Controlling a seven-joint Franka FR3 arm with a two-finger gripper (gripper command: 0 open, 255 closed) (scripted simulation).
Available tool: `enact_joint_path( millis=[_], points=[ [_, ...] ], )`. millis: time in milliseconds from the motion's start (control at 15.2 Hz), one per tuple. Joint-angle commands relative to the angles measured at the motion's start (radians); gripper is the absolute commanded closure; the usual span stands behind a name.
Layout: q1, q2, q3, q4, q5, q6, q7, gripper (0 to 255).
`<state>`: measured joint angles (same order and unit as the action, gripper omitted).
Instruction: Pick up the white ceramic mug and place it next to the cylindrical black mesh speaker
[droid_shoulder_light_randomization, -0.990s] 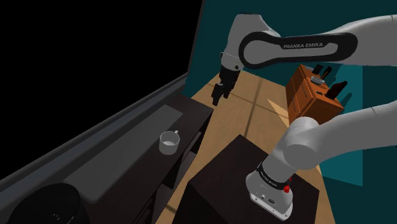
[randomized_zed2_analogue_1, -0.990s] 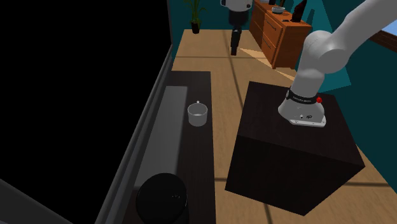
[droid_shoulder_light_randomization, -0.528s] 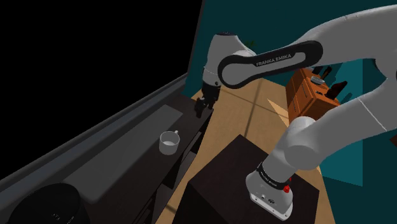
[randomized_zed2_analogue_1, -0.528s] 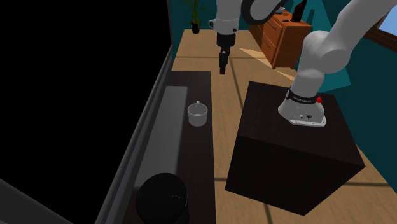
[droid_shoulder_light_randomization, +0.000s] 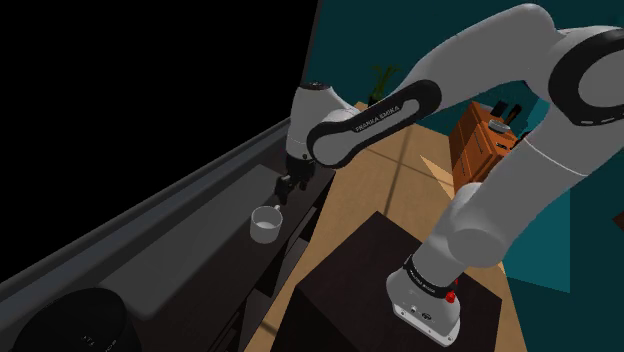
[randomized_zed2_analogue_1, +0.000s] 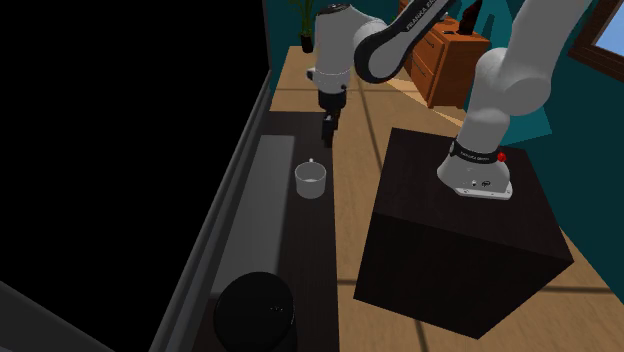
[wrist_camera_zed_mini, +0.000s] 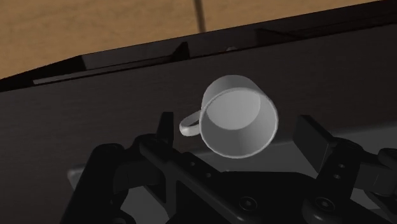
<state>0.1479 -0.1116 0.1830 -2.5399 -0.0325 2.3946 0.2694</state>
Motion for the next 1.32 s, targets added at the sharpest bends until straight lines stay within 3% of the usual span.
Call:
enact_joint_path(
  millis=[0, 594, 1254],
  points=[
    [0.007, 0.08, 0.016, 0.025, -0.021, 0.054, 0.039, 0],
    [0.08, 0.45, 0.013, 0.229, -0.169, 0.206, 0.219, 0],
    [0.106, 0.561, -0.023, 0.253, -0.216, 0.292, 0.255, 0]
  ],
)
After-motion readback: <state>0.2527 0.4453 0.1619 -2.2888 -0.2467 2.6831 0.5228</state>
